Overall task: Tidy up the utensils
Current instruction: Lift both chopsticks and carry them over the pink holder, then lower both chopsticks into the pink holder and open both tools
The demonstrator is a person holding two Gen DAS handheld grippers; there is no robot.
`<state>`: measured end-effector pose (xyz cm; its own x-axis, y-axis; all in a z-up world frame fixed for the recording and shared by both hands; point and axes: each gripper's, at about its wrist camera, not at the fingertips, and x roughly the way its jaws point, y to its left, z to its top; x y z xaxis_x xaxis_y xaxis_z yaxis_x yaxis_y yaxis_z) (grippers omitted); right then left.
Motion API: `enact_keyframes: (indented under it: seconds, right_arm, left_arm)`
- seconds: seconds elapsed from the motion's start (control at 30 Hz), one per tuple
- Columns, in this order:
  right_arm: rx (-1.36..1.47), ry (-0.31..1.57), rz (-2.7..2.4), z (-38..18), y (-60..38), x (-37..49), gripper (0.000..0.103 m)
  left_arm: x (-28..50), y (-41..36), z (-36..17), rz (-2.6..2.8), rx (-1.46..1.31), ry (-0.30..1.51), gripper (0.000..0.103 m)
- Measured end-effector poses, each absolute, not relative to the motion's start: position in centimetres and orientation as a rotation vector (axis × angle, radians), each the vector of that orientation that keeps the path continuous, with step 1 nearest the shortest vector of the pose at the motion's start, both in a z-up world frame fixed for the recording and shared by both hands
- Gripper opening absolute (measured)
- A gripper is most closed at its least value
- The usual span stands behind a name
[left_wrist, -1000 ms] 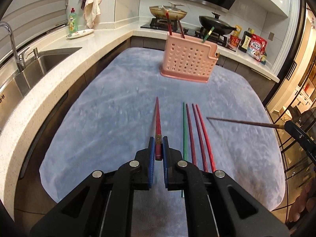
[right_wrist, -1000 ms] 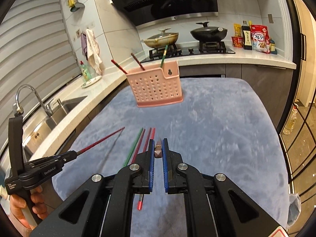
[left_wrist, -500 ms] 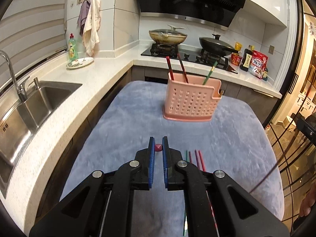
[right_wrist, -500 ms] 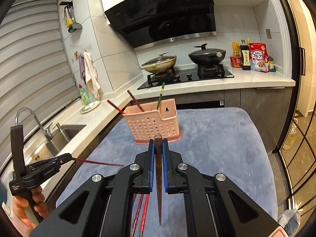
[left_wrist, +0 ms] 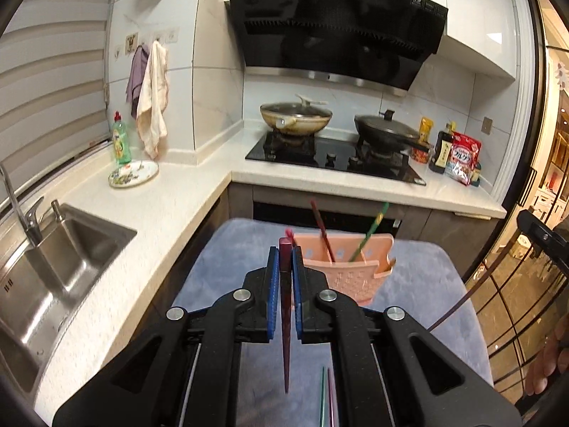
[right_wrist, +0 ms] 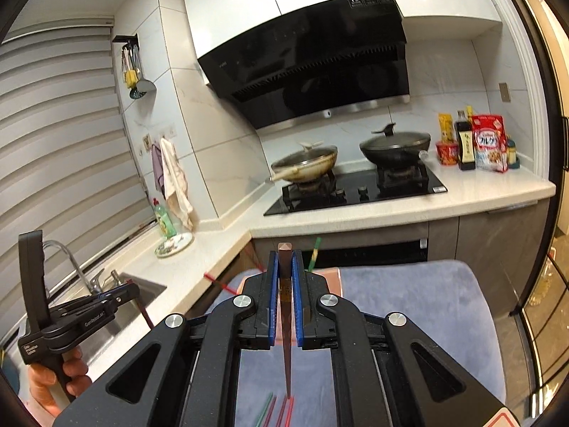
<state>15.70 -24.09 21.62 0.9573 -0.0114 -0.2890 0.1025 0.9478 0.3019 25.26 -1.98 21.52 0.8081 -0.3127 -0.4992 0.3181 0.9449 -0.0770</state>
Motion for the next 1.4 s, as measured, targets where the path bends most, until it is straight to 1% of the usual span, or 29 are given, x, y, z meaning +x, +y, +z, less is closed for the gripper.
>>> enact_keyframes:
  seconds: [0.23,0.37,0.53,0.67,0.97,1.13,1.2,1.27,1.33,1.4]
  right_arm:
    - [0.326,0.223,-0.064,24.7,-25.1,21.5,0.007]
    - [0.329,0.215,-0.074,25.2,-25.3,24.5,0.007]
    - [0.333,0.221,-0.086,24.8,-25.8,27.5,0.007]
    - [0.358,0.247,-0.086,22.9,-26.4,29.4,0.007]
    - [0.368,0.351,-0.094,17.2,-26.6,31.7,0.007]
    - [0.368,0.384,-0.092,15.6,-26.8,32.1,0.007]
    - [0.375,0.382,-0.095,15.4,-26.9,31.8,0.013]
    - [0.376,0.371,-0.097,15.6,-26.9,31.5,0.029]
    - [0.370,0.362,-0.097,15.9,-26.8,31.0,0.032]
    - [0.360,0.357,-0.092,16.4,-26.5,30.4,0.032]
  left_arm:
    - [28.5,-3.5,26.8,-0.355,-0.046,0.409,0.007]
    - [30.5,-4.5,28.3,-0.364,-0.069,0.377,0.007]
    - [32.5,-5.5,28.9,-0.359,-0.090,0.340,0.007]
    - [34.0,-6.2,27.7,-0.357,-0.089,0.348,0.007]
    - [36.9,-7.5,22.2,-0.347,-0.061,0.447,0.007]
    - [37.6,-7.8,20.2,-0.336,-0.055,0.481,0.007]
    - [37.7,-7.7,19.9,-0.329,-0.055,0.483,0.007]
    - [37.4,-7.5,19.7,-0.315,-0.054,0.478,0.011]
    - [37.3,-7.3,19.6,-0.305,-0.058,0.485,0.018]
    - [37.1,-6.9,19.7,-0.295,-0.064,0.493,0.029]
